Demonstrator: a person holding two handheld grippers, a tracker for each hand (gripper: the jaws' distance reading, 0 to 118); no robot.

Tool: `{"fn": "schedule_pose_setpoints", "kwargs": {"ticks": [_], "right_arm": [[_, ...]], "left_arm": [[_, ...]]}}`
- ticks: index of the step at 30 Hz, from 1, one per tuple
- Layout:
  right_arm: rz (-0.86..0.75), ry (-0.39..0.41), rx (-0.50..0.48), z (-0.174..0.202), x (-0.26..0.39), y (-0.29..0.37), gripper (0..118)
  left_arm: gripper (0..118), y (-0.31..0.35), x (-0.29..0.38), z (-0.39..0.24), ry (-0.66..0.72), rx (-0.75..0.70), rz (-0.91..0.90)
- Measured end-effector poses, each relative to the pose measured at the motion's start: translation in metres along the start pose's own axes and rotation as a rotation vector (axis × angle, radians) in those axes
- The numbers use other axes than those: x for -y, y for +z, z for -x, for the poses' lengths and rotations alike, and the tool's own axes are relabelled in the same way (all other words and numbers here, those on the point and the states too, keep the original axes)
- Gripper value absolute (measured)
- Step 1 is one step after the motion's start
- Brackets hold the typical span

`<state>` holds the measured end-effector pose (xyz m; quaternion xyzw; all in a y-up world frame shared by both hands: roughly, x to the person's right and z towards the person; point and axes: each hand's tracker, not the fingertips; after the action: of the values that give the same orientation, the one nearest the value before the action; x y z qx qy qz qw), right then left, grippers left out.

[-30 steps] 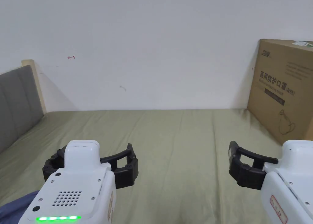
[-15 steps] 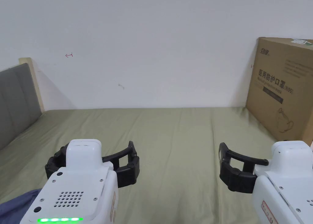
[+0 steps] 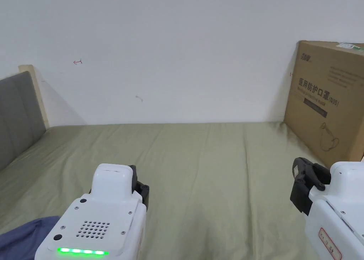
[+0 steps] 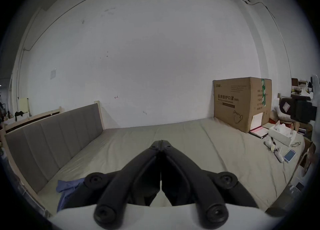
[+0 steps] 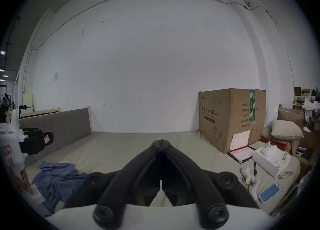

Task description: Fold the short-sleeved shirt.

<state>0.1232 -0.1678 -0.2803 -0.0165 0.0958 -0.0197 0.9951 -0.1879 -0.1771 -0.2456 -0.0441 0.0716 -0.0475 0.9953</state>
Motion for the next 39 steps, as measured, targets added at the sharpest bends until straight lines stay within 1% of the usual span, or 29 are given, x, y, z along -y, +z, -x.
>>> {"fn": "schedule_pose_setpoints", "kwargs": {"ticks": [3,5,7,9,12,14,15,16,17,19,22,23,25,27,28,29,30,31,32,33,34,35,36,37,39], "right_arm": [[0.007,0.001,0.007,0.002,0.002,-0.001,0],[0.022,0.003,-0.026,0.012,0.008,-0.009,0],[0.04,0.002,-0.06,0.03,0.011,-0.018,0],[0.07,-0.016,-0.152,0.058,0.014,-0.031,0],[0.086,-0.011,-0.283,0.106,0.016,-0.043,0],[0.092,-0.019,-0.348,0.131,0.019,-0.046,0],[0.105,-0.037,-0.375,0.14,0.02,-0.048,0],[0.115,-0.05,-0.394,0.148,0.021,-0.048,0],[0.13,-0.062,-0.414,0.153,0.022,-0.049,0],[0.147,-0.058,-0.427,0.158,0.024,-0.053,0],[0.168,-0.027,-0.422,0.156,0.026,-0.056,0],[0.176,-0.028,-0.421,0.152,0.027,-0.057,0],[0.184,-0.05,-0.417,0.14,0.029,-0.055,0],[0.196,-0.057,-0.387,0.128,0.032,-0.055,0],[0.211,-0.05,-0.367,0.122,0.033,-0.053,0],[0.228,-0.043,-0.353,0.116,0.035,-0.054,0],[0.241,-0.04,-0.342,0.11,0.037,-0.054,0],[0.256,-0.04,-0.322,0.104,0.04,-0.053,0],[0.269,-0.042,-0.299,0.098,0.042,-0.052,0],[0.284,-0.049,-0.284,0.091,0.044,-0.051,0],[0.299,-0.06,-0.275,0.085,0.047,-0.051,0],[0.314,-0.074,-0.266,0.078,0.049,-0.05,0],[0.326,-0.082,-0.257,0.073,0.051,-0.048,0],[0.339,-0.085,-0.242,0.069,0.053,-0.047,0],[0.365,-0.084,-0.22,0.062,0.057,-0.048,0]], "left_arm": [[0,0.0,-0.001,0.007,0.05,0.008,0.009],[0,0.004,0.0,0.022,0.095,-0.005,0.026],[0,0.014,0.004,0.047,0.112,-0.058,0.039],[0,0.033,0.011,0.083,0.119,-0.157,0.04],[0,0.066,0.022,0.139,0.152,-0.296,0.039],[0,0.084,0.03,0.163,0.164,-0.382,0.045],[0,0.091,0.033,0.171,0.161,-0.424,0.053],[0,0.095,0.036,0.175,0.167,-0.434,0.062],[0,0.098,0.039,0.18,0.174,-0.406,0.067],[0,0.1,0.043,0.18,0.181,-0.395,0.074],[0,0.093,0.045,0.18,0.168,-0.412,0.077],[0,0.083,0.043,0.185,0.167,-0.406,0.089],[0,0.056,0.046,0.204,0.175,-0.337,0.198],[0,0.013,0.063,0.235,0.21,-0.209,0.409],[0,-0.008,0.076,0.248,0.251,-0.173,0.538],[6,-0.029,0.093,0.262,0.311,-0.136,0.684],[29,-0.042,0.11,0.273,0.388,-0.101,0.773],[89,-0.055,0.13,0.285,0.502,-0.022,0.838],[110,-0.065,0.152,0.294,0.626,0.042,0.895],[116,-0.074,0.173,0.296,0.684,0.025,0.973],[116,-0.079,0.185,0.297,0.694,0.007,0.988],[118,-0.082,0.195,0.296,0.674,-0.013,0.967],[113,-0.091,0.203,0.295,0.644,-0.032,0.975],[112,-0.099,0.21,0.293,0.607,-0.06,0.992],[112,-0.113,0.223,0.285,0.486,-0.103,1.01]]}}
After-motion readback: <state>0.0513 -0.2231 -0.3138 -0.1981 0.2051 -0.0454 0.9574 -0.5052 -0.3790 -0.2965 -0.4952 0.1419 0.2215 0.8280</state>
